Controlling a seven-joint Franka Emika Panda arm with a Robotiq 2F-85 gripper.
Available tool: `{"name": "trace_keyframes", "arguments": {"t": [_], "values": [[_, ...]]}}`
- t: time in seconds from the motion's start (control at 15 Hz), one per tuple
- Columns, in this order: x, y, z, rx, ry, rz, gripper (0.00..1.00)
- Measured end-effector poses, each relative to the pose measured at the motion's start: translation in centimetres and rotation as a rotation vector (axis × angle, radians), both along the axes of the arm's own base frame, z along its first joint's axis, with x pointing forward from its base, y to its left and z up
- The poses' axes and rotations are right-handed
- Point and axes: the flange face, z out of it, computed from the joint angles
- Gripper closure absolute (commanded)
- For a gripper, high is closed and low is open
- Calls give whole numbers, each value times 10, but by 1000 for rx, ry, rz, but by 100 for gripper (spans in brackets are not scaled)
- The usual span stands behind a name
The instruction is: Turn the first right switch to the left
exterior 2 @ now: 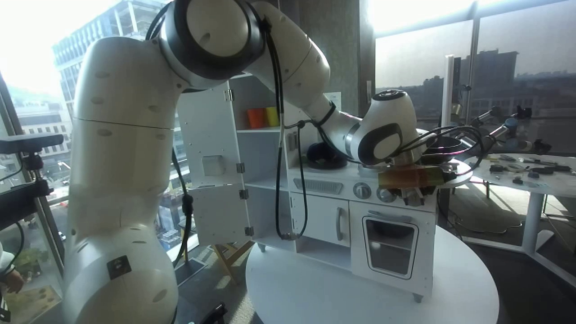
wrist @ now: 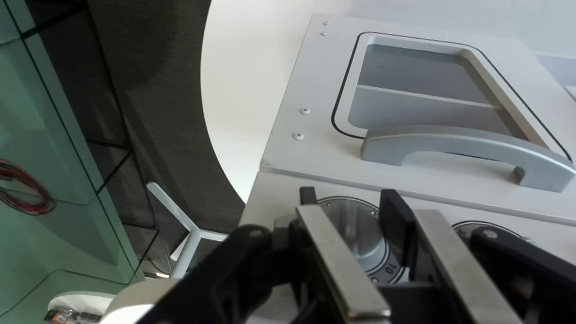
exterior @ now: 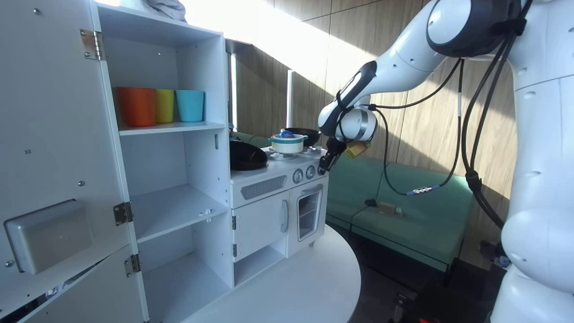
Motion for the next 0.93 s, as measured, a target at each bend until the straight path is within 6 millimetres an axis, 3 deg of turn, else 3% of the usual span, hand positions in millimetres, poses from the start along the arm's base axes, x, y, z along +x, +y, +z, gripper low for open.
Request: {"name": "trace_keyframes", "arguments": {"t": [0.47, 0.6, 0.8, 0.93], "values": [[5, 14, -2, -147, 51, 84, 79], [5, 16, -2, -171, 60, 100, 85], [5, 16, -1, -204, 70, 118, 81], [6, 18, -1, -216, 73, 119, 43]]}}
